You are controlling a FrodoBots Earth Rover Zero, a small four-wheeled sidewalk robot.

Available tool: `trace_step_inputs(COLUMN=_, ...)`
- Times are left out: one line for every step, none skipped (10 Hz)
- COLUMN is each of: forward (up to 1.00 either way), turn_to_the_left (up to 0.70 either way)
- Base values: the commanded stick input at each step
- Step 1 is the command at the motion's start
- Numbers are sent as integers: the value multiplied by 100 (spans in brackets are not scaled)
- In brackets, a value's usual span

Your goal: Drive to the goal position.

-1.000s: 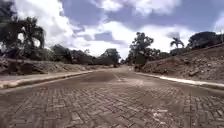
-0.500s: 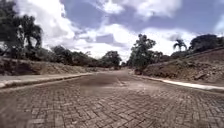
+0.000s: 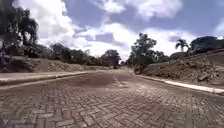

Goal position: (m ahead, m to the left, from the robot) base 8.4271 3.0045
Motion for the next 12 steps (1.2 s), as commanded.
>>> trace_step_inputs(forward=100, turn_to_the_left=0)
trace_step_inputs(forward=100, turn_to_the_left=0)
trace_step_inputs(forward=100, turn_to_the_left=0)
trace_step_inputs(forward=100, turn_to_the_left=0)
trace_step_inputs(forward=100, turn_to_the_left=0)
trace_step_inputs(forward=100, turn_to_the_left=0)
trace_step_inputs(forward=100, turn_to_the_left=0)
trace_step_inputs(forward=100, turn_to_the_left=0)
trace_step_inputs(forward=100, turn_to_the_left=0)
trace_step_inputs(forward=100, turn_to_the_left=0)
trace_step_inputs(forward=100, turn_to_the_left=0)
trace_step_inputs(forward=100, turn_to_the_left=0)
